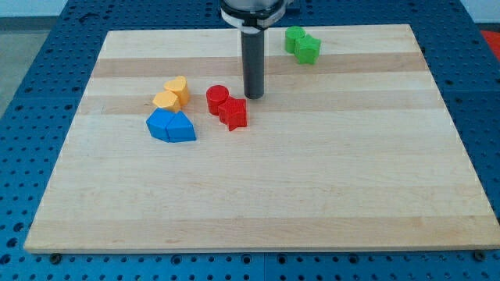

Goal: Slide the red star towards the blue triangle

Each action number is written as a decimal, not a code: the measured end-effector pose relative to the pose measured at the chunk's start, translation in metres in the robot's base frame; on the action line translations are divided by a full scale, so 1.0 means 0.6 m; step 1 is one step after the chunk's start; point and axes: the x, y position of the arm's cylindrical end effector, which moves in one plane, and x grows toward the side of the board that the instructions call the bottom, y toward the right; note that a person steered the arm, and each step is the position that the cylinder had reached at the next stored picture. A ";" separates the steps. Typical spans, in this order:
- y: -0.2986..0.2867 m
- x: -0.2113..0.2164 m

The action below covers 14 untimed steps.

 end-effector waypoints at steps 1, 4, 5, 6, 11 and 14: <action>0.000 0.001; -0.015 0.036; -0.018 0.043; -0.018 0.043; -0.052 0.049; -0.055 0.068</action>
